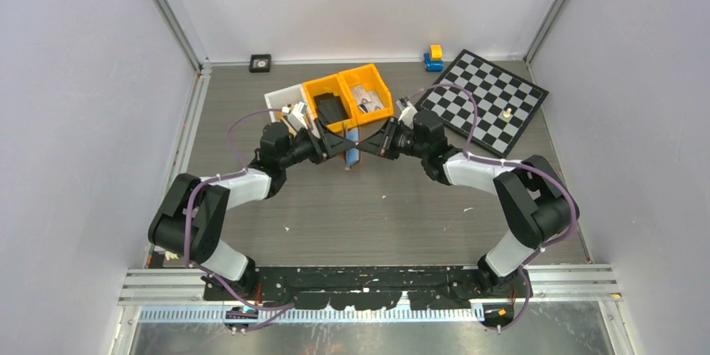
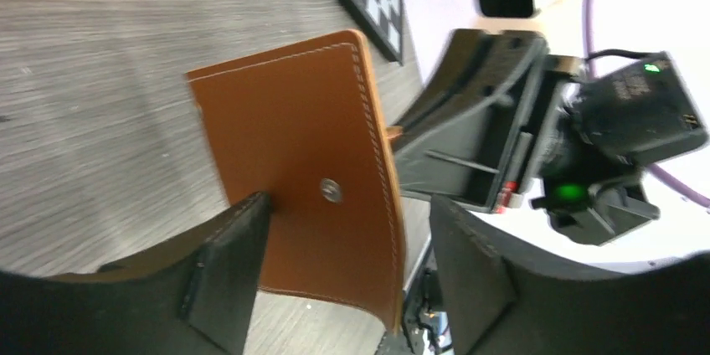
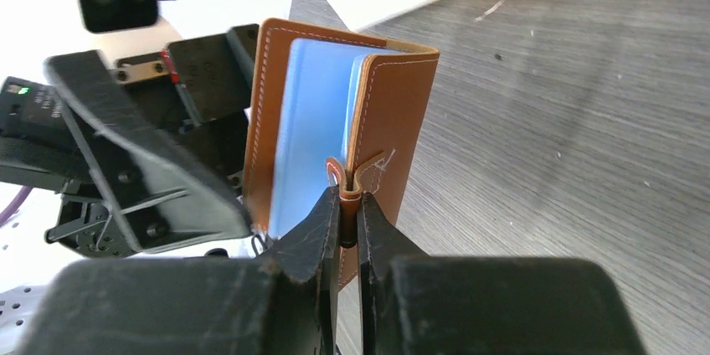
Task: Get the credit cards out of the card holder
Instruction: Remove the credit card from the card holder.
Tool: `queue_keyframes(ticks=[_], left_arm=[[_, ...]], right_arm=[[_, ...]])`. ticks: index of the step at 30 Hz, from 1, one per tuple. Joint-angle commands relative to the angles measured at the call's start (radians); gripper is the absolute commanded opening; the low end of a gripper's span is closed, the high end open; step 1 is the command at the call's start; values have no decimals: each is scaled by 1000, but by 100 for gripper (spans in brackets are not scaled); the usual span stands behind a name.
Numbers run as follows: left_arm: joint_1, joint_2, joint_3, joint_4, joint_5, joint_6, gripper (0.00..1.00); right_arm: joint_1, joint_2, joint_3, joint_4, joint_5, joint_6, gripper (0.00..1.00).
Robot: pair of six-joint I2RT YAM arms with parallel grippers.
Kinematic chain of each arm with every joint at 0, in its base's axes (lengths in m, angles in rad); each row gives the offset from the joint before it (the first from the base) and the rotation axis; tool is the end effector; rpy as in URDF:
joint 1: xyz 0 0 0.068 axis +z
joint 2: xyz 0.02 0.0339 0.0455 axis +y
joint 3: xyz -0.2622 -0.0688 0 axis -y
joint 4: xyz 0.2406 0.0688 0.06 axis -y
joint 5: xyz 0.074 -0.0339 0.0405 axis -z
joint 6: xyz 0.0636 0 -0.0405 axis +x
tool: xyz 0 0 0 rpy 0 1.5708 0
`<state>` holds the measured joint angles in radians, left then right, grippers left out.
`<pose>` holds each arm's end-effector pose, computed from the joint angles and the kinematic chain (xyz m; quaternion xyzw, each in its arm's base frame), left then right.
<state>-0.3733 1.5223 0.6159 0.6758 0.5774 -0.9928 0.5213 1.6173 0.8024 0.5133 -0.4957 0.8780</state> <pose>0.2916 -0.1515 0.1939 -0.0606 0.7695 -0.5488 0.3210 0.3014 0.2080 0.2029 -0.0046 0.7941 0.5212 0.3125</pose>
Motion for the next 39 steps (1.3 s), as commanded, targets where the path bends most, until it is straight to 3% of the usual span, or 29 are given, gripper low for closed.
queue_keyframes(ticks=[1,4,10,16,22,25,28,30,35,39], left_arm=[[-21,10,17,178,93,-40,74],[-31,55,44,164,117,-43,78],[-32,90,59,160,131,-62,75],[-30,30,77,-96,26,49,81],[-30,44,90,-96,44,44,83],[-29,66,96,-90,57,30,79],[-28,75,105,-96,65,29,67],[-27,73,104,-93,68,28,66],[-28,95,97,-23,101,-1,80],[-29,130,110,2,129,-33,82]], right_arm=[[3,12,-14,98,-62,70,1],[3,5,-20,102,-61,70,1],[2,0,-30,125,-59,88,1],[-21,-88,-72,73,20,50,0],[-35,-128,-91,63,50,40,0],[-42,-115,-99,85,44,54,1],[-46,-94,-98,110,31,71,1],[-47,-88,-102,122,24,80,0],[-49,-78,-111,175,-5,103,1],[-50,-62,-110,214,-28,129,1]])
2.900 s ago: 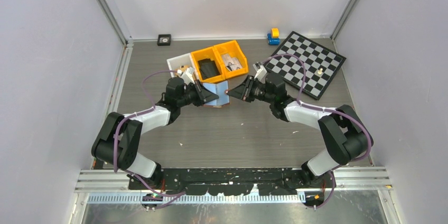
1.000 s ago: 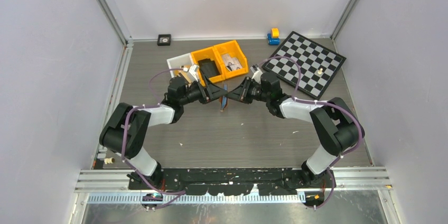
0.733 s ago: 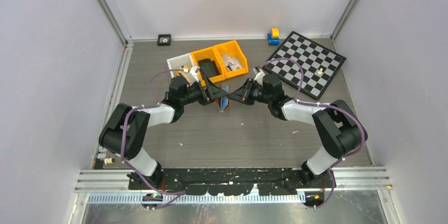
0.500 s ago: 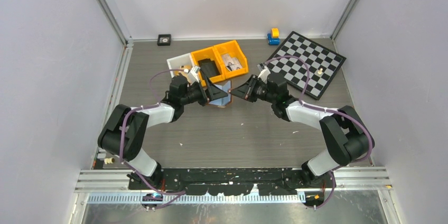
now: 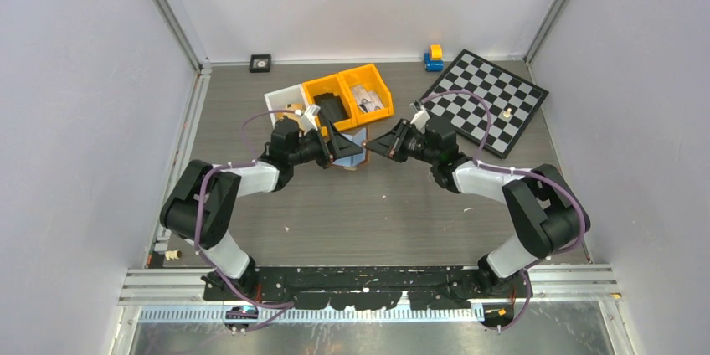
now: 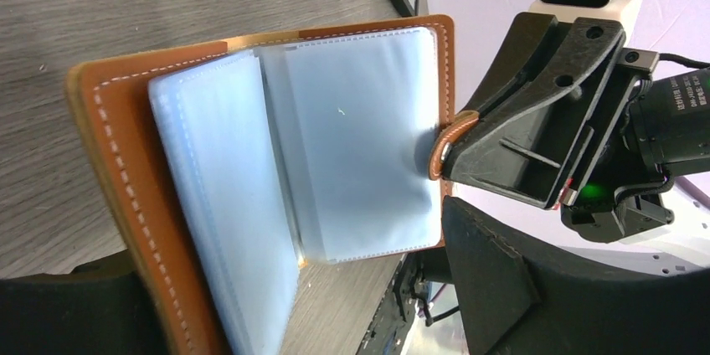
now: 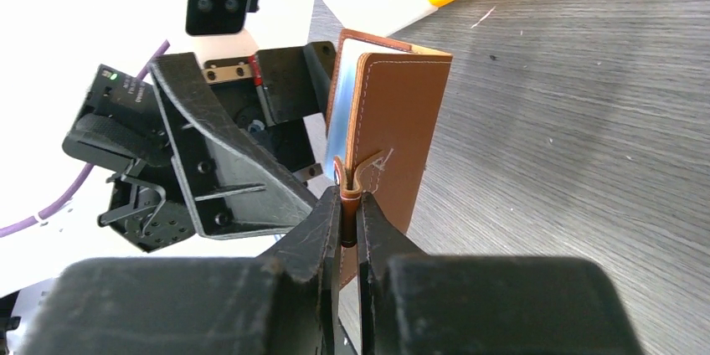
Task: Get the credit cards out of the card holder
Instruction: Remove the credit card from the card holder.
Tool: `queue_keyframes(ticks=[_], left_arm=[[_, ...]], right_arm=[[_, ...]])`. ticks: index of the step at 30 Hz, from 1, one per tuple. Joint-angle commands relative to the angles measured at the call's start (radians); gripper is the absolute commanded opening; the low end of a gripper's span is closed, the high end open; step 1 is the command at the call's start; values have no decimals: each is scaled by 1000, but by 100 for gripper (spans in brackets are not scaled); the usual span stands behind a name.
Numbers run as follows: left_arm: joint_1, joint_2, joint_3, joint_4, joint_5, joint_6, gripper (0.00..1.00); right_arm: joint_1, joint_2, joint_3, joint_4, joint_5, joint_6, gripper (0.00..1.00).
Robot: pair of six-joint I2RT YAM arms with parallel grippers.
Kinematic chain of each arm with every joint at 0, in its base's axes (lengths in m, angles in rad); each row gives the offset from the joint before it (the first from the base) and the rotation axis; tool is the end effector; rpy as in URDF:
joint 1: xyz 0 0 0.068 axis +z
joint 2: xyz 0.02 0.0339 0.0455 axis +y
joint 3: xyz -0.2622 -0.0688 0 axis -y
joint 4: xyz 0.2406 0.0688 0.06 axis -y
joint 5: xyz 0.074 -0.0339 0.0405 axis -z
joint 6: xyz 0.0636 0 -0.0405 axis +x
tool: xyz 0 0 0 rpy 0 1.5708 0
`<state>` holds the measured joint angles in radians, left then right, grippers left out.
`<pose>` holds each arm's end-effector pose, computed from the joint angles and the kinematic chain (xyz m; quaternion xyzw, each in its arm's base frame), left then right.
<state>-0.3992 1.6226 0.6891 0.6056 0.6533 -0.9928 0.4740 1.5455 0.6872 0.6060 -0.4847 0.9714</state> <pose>0.3009 -0.1689 0.1776 -0.0466 0.7910 -0.5538 0.2559 0.2910 0.1826 0.2002 0.0464 0.7799 0.5356 0.3205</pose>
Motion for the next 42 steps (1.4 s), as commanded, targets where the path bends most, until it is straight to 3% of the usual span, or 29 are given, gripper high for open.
queue_keyframes(ticks=[1,5,14,17,24,25,28,30,33,35,42], left_arm=[[-3,36,39,71,55,-36,82],[-3,53,45,67,64,-42,71],[-2,56,52,65,72,-43,33],[4,49,45,88,73,-52,26],[17,35,15,154,70,-83,25],[21,34,12,160,69,-87,25],[25,28,5,177,68,-97,26],[25,27,1,188,69,-101,35],[25,25,-7,208,69,-103,57],[24,28,-7,207,71,-103,64],[10,57,17,200,91,-104,69]], right_arm=[[-3,15,2,138,-43,43,1],[-6,18,-10,178,-49,63,1],[-17,16,-22,202,-50,79,0],[-22,19,-22,194,-45,78,1],[-26,28,0,95,-24,43,25],[-26,26,3,83,-20,38,25],[-26,21,7,73,-22,31,9],[-27,24,8,88,-33,38,1],[-26,26,6,115,-51,47,1],[-22,31,9,133,-67,52,1],[3,55,24,189,-102,73,1]])
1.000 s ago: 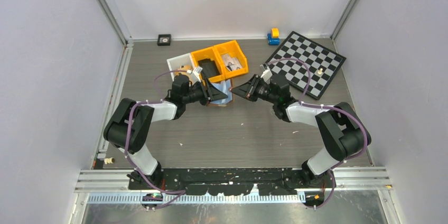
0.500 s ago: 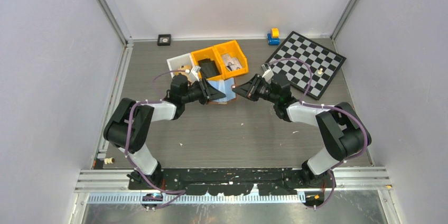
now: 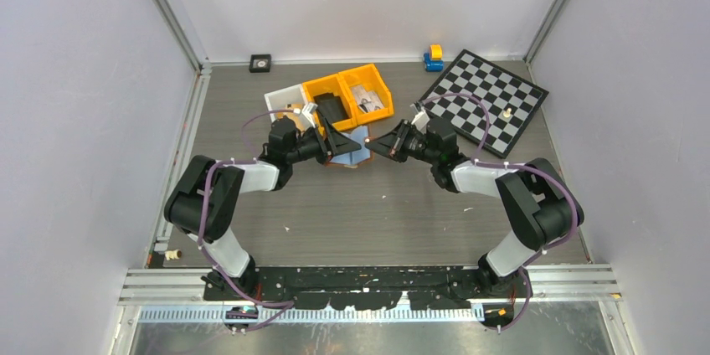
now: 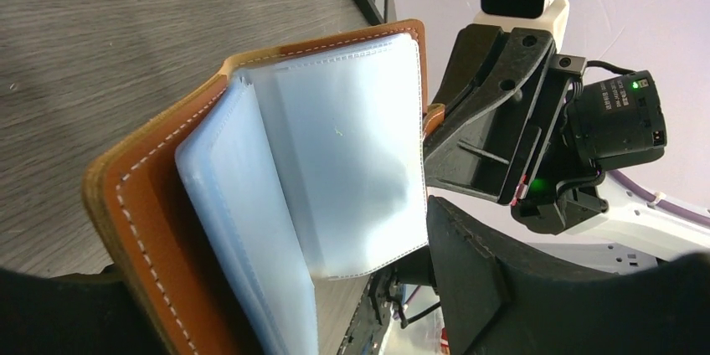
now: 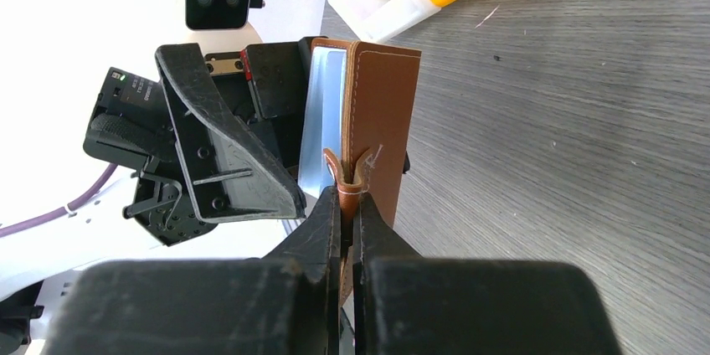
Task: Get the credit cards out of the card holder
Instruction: Remove the credit card from the card holder.
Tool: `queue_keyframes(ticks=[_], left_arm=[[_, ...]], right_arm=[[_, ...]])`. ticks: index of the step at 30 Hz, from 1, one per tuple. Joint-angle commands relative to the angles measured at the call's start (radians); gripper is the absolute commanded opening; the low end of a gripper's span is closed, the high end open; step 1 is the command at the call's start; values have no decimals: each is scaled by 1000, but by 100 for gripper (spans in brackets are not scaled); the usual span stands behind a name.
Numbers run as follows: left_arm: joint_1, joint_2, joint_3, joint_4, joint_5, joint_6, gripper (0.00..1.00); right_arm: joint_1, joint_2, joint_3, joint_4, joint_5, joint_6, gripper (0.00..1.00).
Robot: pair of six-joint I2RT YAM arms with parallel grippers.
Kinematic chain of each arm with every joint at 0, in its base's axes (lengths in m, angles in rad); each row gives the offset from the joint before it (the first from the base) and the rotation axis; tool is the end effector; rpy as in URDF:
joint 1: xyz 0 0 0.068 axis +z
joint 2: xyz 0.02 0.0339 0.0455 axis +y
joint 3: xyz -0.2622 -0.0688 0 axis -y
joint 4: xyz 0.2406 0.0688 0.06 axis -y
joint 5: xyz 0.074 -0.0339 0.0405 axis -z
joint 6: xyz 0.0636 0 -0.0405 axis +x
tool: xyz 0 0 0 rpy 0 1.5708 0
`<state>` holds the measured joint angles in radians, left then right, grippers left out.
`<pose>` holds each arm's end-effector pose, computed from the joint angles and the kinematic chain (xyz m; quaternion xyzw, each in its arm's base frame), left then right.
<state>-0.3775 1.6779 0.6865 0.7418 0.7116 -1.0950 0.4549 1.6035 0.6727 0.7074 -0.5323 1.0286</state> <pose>0.3085 -0.1670 0.1755 -0.0597 0.7681 -0.5900 0.2415 0.2966 0.1810 0.1899 0.0559 0.7696 0.5582 0.3049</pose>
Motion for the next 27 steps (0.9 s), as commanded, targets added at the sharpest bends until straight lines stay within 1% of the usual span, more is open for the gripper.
queue_keyframes(ticks=[1,4,7,10,16,21,22,23,24,26,27], left_arm=[[-12,-1,19,65,31,-1,70],[-21,-10,25,52,35,13,72],[-41,-17,57,-48,25,72,72],[-56,-20,81,-138,10,118,72],[-67,-26,92,-152,12,132,75],[-72,-24,103,-186,6,148,75],[-72,-22,107,-204,4,152,72],[-72,-23,109,-210,3,155,65],[-72,-20,108,-211,2,155,55],[-71,-20,108,-211,-2,154,45],[-70,-21,109,-209,-1,153,42]], right_arm=[[21,-7,38,76,-50,10,0],[26,-13,43,56,-46,1,0],[33,-10,56,44,-46,10,1],[39,-7,53,78,-47,28,1],[39,-7,51,85,-36,44,1],[39,1,53,112,-59,54,1],[38,3,51,123,-64,57,2],[39,1,47,130,-65,59,2],[39,-8,42,129,-58,53,2],[39,-32,33,103,-35,25,3],[39,-46,33,77,-22,9,3]])
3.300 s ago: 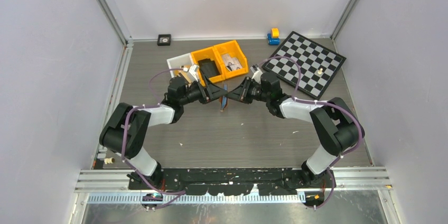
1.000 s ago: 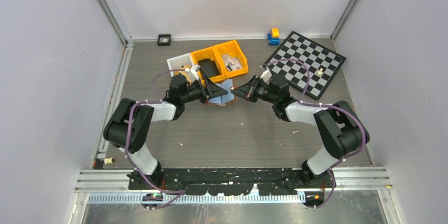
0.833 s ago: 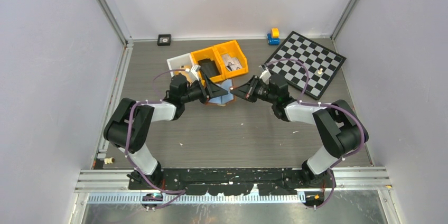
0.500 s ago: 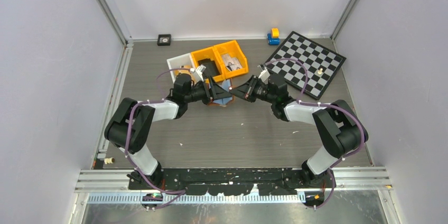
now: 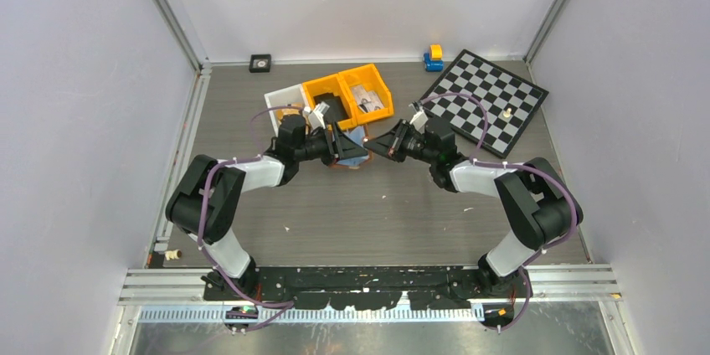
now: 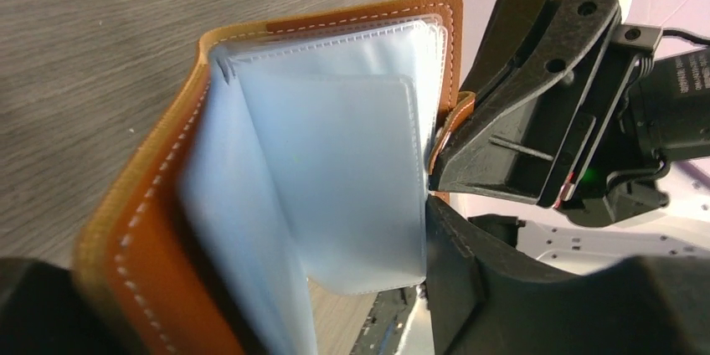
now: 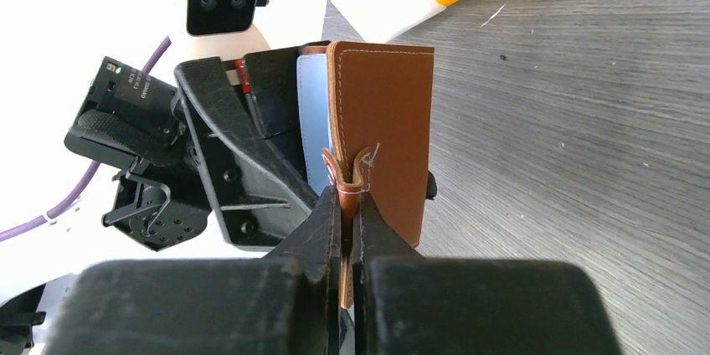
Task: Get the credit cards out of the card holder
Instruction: Remove the credit card from the card holder.
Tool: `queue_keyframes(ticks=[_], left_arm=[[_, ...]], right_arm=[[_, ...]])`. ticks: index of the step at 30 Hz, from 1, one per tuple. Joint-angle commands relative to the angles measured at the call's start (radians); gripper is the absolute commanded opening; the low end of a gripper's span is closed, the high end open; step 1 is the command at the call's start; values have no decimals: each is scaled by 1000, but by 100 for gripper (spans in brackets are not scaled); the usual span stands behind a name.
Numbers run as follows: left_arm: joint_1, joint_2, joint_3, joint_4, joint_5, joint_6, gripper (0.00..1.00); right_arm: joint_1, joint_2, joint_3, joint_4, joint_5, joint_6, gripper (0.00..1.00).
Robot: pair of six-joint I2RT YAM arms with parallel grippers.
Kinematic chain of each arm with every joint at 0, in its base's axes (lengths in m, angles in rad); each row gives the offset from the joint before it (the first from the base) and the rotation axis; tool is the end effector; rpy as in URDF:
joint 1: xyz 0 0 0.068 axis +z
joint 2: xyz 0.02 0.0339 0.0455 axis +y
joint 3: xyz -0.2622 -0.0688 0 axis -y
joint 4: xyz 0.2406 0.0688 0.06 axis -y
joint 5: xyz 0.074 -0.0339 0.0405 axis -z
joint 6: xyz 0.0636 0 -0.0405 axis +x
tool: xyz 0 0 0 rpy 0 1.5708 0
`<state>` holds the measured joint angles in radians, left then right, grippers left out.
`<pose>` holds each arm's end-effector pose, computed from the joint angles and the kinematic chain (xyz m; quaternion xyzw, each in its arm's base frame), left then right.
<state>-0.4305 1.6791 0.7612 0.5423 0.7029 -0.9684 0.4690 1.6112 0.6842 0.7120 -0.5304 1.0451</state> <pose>0.3065 -0.1860 0.1746 -0.0195 0.7997 -0.5579 0.2210 0.2967 0.1864 0.1916 0.0559 0.7674 0.5641 0.2997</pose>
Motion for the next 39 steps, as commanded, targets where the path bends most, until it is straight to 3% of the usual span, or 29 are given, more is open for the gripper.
queue_keyframes(ticks=[1,6,14,20,27,39], left_arm=[[-18,-21,32,-7,9,24,40],[-11,-35,21,30,16,5,37],[-9,-49,-2,111,41,-39,47],[-8,-48,-3,124,47,-45,48],[-7,-56,-11,136,46,-48,69],[-1,-50,-19,158,48,-61,71]], right_arm=[[25,-65,20,48,-11,-26,4],[21,-85,29,-63,41,-72,11],[0,-69,16,-42,29,-50,30],[-1,-43,26,-23,5,-29,17],[-3,-35,24,-4,-5,-14,17],[-12,-14,18,44,-23,20,21]])
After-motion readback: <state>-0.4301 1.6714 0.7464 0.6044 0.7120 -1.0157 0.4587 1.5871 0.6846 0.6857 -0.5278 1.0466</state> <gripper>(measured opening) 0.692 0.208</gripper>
